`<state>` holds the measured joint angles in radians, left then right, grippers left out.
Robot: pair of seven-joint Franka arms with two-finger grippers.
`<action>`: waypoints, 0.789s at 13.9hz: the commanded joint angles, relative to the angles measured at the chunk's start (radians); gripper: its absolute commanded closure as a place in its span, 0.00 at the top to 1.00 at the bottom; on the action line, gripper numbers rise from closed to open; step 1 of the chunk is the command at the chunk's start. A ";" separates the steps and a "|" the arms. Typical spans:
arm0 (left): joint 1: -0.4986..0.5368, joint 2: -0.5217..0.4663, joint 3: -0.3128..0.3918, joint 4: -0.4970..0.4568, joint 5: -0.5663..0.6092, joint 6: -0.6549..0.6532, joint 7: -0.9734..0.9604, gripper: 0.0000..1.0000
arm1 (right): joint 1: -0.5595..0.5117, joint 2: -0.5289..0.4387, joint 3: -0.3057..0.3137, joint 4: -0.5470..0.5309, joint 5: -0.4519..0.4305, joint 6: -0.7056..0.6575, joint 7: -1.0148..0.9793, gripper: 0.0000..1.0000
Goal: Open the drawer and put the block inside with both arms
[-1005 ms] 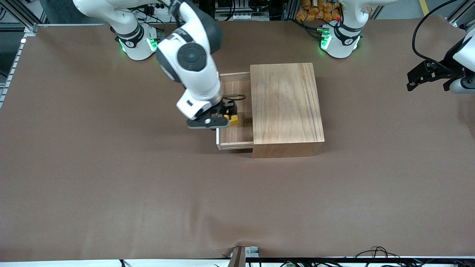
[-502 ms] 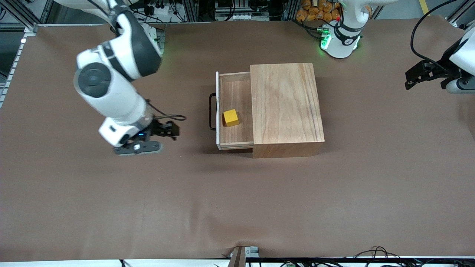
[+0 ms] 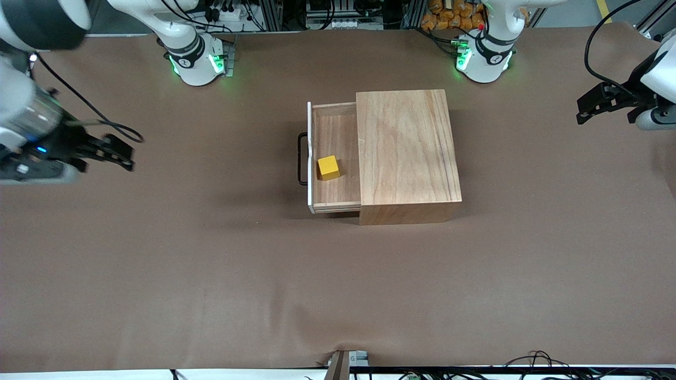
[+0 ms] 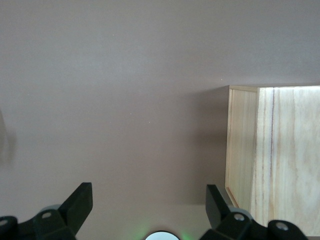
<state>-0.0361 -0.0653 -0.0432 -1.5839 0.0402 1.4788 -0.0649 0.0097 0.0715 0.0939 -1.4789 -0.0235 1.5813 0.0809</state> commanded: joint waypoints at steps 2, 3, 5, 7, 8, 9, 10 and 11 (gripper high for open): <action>0.013 -0.036 -0.014 -0.027 -0.006 -0.009 -0.010 1.00 | -0.022 -0.094 -0.051 -0.043 0.001 -0.058 -0.076 1.00; 0.013 -0.039 -0.014 -0.036 -0.006 -0.009 -0.006 1.00 | -0.024 -0.101 -0.071 -0.043 0.001 -0.081 -0.079 1.00; 0.013 -0.047 -0.014 -0.045 -0.006 -0.009 -0.006 1.00 | -0.022 -0.105 -0.101 -0.043 0.002 -0.087 -0.098 1.00; 0.013 -0.056 -0.014 -0.056 -0.006 -0.008 -0.006 1.00 | -0.024 -0.105 -0.121 -0.043 0.002 -0.087 -0.142 1.00; 0.013 -0.068 -0.015 -0.073 -0.005 -0.006 -0.007 1.00 | -0.028 -0.105 -0.123 -0.043 0.002 -0.086 -0.144 1.00; 0.013 -0.071 -0.017 -0.079 -0.006 -0.005 -0.007 1.00 | -0.027 -0.105 -0.123 -0.043 0.002 -0.087 -0.144 1.00; 0.013 -0.076 -0.017 -0.080 -0.005 -0.005 -0.006 1.00 | -0.027 -0.105 -0.122 -0.043 0.002 -0.087 -0.144 1.00; 0.013 -0.076 -0.017 -0.079 -0.005 -0.006 -0.006 1.00 | -0.027 -0.105 -0.123 -0.043 0.002 -0.087 -0.144 1.00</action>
<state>-0.0362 -0.1035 -0.0475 -1.6308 0.0402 1.4711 -0.0649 -0.0052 -0.0094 -0.0364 -1.5019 -0.0235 1.4927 -0.0488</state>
